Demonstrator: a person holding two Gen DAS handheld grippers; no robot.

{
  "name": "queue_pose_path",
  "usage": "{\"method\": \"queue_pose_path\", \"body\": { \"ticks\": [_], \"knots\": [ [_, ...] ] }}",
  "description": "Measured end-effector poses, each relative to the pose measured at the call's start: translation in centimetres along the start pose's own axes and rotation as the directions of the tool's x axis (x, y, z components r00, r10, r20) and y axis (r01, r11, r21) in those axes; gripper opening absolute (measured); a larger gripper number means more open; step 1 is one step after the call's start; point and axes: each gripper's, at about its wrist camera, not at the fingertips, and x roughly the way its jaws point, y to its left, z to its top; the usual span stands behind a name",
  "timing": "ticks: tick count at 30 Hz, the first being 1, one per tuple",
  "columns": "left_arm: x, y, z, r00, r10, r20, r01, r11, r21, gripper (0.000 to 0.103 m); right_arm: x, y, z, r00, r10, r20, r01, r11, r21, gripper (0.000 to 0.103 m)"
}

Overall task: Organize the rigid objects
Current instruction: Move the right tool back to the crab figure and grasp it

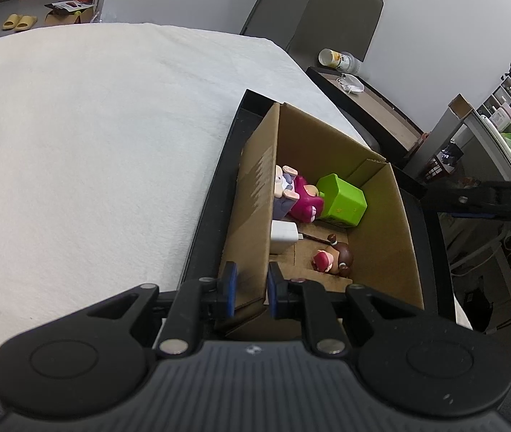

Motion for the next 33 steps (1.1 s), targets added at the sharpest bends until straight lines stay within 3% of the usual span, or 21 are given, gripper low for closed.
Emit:
{"method": "queue_pose_path", "body": {
  "ticks": [13, 20, 26, 33],
  "knots": [
    [-0.1, -0.6, -0.2, 1.0, 0.031, 0.006, -0.031, 0.999, 0.024, 0.016, 0.0, -4.8, -2.0, 1.0, -0.004, 0.011, 0.003, 0.999, 0.053, 0.067],
    [0.0, -0.8, -0.2, 0.999, 0.042, 0.005, -0.042, 0.999, 0.034, 0.016, 2.3, -8.4, -4.3, 0.999, -0.036, 0.028, 0.032, 0.992, 0.12, 0.076],
    [0.2, -0.9, -0.1, 0.999, 0.044, -0.001, -0.044, 0.999, 0.03, 0.016, 4.2, -11.0, -6.3, 0.999, -0.008, 0.052, -0.002, 0.985, 0.175, 0.077],
    [0.4, -1.2, -0.1, 0.998, 0.062, -0.002, -0.062, 0.998, 0.031, 0.016, 6.3, -12.6, -6.3, 0.998, -0.003, 0.059, -0.008, 0.981, 0.196, 0.076]
  ]
}}
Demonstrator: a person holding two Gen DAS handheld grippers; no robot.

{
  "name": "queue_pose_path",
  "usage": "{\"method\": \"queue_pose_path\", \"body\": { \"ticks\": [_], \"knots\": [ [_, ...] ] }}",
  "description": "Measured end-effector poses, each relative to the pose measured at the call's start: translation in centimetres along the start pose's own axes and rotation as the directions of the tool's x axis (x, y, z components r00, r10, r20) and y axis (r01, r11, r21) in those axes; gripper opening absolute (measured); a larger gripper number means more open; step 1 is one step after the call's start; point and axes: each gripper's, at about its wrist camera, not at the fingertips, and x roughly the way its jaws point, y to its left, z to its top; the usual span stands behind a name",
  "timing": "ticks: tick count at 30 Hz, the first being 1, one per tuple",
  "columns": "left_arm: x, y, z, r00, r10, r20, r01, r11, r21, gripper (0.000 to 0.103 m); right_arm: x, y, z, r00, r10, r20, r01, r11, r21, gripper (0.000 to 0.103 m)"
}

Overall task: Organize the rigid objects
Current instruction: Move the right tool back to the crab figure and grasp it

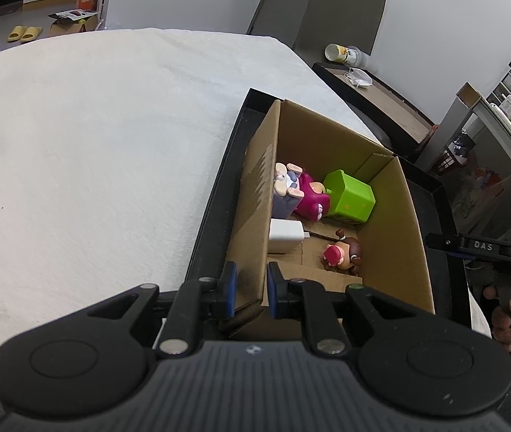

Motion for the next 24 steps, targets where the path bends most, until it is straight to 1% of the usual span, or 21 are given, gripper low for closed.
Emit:
{"method": "queue_pose_path", "body": {
  "ticks": [7, 12, 14, 18, 20, 24],
  "knots": [
    [0.4, -0.2, 0.1, 1.0, 0.016, -0.008, -0.016, 1.0, 0.007, 0.016, 2.2, 0.7, 0.4, 1.0, 0.005, 0.011, -0.004, 0.997, -0.075, 0.076],
    [0.5, -0.2, 0.1, 1.0, 0.018, -0.009, -0.018, 1.0, 0.009, 0.016, 3.4, 0.9, 0.7, 1.0, 0.023, 0.019, -0.021, 0.994, -0.112, 0.075],
    [0.5, -0.2, 0.1, 1.0, 0.019, -0.009, -0.018, 1.0, 0.01, 0.016, 3.9, 1.0, 0.8, 1.0, 0.01, 0.017, -0.007, 0.99, -0.14, 0.072],
    [0.5, -0.2, 0.1, 1.0, 0.022, -0.01, -0.021, 1.0, 0.012, 0.016, 5.1, 1.0, 0.8, 1.0, 0.009, 0.003, -0.008, 0.983, -0.181, 0.067],
    [0.5, -0.3, 0.1, 1.0, 0.024, -0.01, -0.024, 1.0, 0.014, 0.016, 5.6, 1.1, 0.8, 1.0, 0.007, 0.005, -0.006, 0.979, -0.205, 0.068],
    [0.5, -0.4, 0.1, 1.0, 0.029, -0.009, -0.029, 0.999, 0.019, 0.016, 6.0, 1.8, 1.1, 0.999, 0.03, 0.024, -0.023, 0.966, -0.257, 0.068]
  ]
}}
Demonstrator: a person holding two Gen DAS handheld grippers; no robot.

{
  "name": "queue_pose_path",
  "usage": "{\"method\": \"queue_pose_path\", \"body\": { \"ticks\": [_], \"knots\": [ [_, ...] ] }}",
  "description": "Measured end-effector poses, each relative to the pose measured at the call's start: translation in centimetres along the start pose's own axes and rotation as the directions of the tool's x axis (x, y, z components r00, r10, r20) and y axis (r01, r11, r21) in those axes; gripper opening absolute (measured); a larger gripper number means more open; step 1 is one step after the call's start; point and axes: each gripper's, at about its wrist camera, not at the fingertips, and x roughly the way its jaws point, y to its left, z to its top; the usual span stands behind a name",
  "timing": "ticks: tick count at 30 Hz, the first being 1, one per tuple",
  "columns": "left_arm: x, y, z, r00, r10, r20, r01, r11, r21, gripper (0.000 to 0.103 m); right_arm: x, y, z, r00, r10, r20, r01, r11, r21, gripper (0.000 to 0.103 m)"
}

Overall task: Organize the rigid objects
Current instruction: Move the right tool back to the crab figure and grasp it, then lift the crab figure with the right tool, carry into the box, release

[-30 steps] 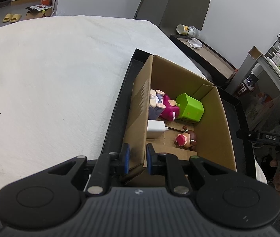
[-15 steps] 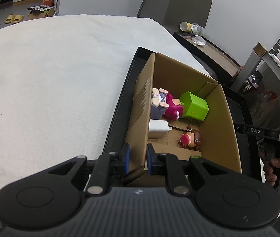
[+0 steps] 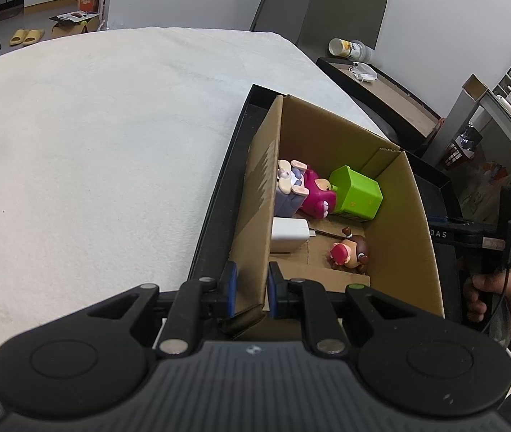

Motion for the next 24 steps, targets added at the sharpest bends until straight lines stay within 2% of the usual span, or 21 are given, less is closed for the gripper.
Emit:
{"method": "queue_pose_path", "body": {
  "ticks": [5, 13, 22, 24],
  "knots": [
    [0.0, -0.2, 0.0, 1.0, 0.006, -0.001, -0.006, 1.0, 0.003, 0.016, 0.4, 1.1, -0.1, 1.0, -0.016, 0.018, 0.017, 0.995, -0.097, 0.068],
    [0.1, -0.2, 0.1, 1.0, 0.015, -0.005, -0.014, 1.0, 0.009, 0.016, 0.3, 0.8, -0.5, 0.998, 0.025, 0.05, -0.018, 0.99, -0.14, 0.064],
    [0.0, 0.2, 0.1, 1.0, -0.001, -0.003, 0.001, 1.0, -0.012, 0.016, -0.6, 1.3, -1.1, 0.998, 0.041, 0.041, -0.033, 0.98, -0.197, 0.041],
    [-0.1, 0.4, 0.1, 1.0, -0.009, -0.002, 0.008, 1.0, -0.018, 0.016, -0.6, 1.2, -1.0, 0.998, 0.039, 0.042, -0.03, 0.981, -0.191, 0.039]
  ]
}}
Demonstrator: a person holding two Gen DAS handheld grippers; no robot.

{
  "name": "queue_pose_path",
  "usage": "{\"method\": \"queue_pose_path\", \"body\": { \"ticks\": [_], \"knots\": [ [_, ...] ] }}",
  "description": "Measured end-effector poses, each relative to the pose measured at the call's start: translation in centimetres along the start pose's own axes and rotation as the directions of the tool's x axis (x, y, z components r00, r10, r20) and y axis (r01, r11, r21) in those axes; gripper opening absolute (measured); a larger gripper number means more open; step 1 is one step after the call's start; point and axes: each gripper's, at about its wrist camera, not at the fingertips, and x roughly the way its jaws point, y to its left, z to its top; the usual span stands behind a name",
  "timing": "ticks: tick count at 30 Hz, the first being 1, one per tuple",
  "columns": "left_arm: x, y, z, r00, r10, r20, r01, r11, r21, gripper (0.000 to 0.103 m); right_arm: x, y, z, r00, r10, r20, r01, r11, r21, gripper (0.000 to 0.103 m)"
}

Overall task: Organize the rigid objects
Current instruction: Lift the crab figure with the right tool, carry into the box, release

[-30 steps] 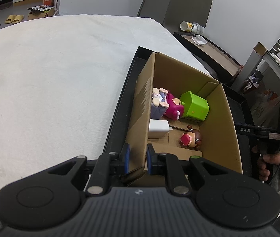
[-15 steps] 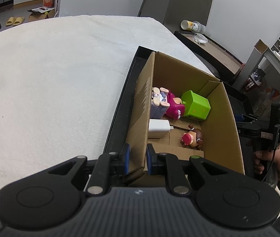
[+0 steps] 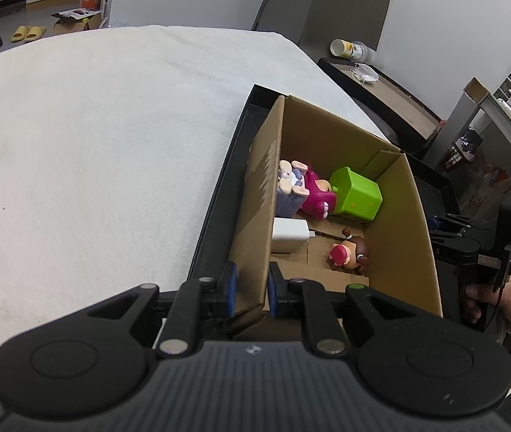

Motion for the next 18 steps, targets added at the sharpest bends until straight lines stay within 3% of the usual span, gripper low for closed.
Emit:
{"method": "queue_pose_path", "body": {
  "ticks": [12, 18],
  "knots": [
    [-0.1, 0.2, 0.0, 1.0, -0.012, 0.003, 0.012, 1.0, 0.0, 0.016, -1.8, 0.3, -1.0, 0.995, -0.066, -0.075, 0.07, 0.996, 0.052, 0.038],
    [-0.3, 0.5, -0.1, 1.0, -0.027, 0.005, 0.027, 1.0, -0.009, 0.016, -4.5, 0.2, -0.4, 0.994, -0.095, -0.059, 0.101, 0.99, 0.102, 0.038]
  ]
}}
